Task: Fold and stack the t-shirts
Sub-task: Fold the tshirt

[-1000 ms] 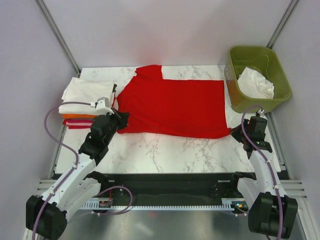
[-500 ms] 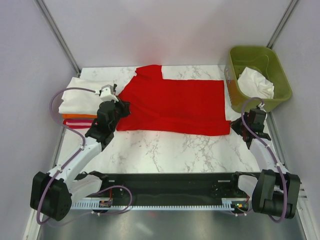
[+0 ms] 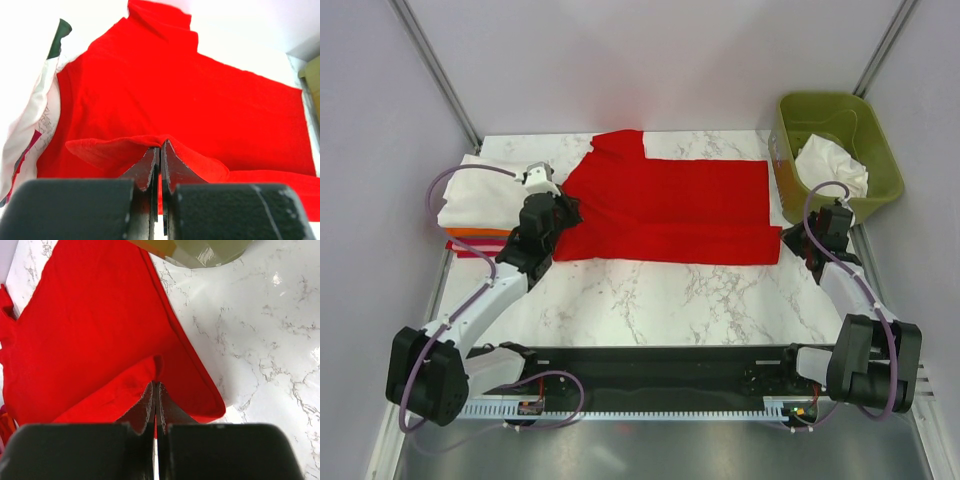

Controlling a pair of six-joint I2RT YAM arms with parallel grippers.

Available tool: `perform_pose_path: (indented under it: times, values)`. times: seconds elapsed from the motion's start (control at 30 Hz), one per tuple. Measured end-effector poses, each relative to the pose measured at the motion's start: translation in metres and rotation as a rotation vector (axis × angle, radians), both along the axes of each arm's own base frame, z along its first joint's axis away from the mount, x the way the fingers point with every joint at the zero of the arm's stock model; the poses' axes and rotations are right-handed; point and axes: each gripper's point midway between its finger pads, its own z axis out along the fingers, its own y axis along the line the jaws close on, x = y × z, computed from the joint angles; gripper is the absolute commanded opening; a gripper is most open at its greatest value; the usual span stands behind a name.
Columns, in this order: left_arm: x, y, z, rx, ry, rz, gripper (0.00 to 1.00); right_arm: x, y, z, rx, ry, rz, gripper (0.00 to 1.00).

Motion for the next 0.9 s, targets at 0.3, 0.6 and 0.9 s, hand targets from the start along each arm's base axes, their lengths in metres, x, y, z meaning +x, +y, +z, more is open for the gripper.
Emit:
perform_pose_path:
  times: [0.3,0.6,0.9]
  values:
    - [0.014,-0.003,-0.017,0.045,0.041,-0.006,0.02,0.014,-0.002,-0.008,0.016,0.022,-0.009,0.0]
    - [0.029,-0.005,-0.026,0.094,0.025,-0.021,0.02,0.02,-0.002,-0.012,0.019,0.022,-0.007,0.0]
    - [0.047,-0.011,-0.027,0.116,0.007,-0.034,0.02,0.027,0.006,-0.012,0.015,0.022,0.015,0.0]
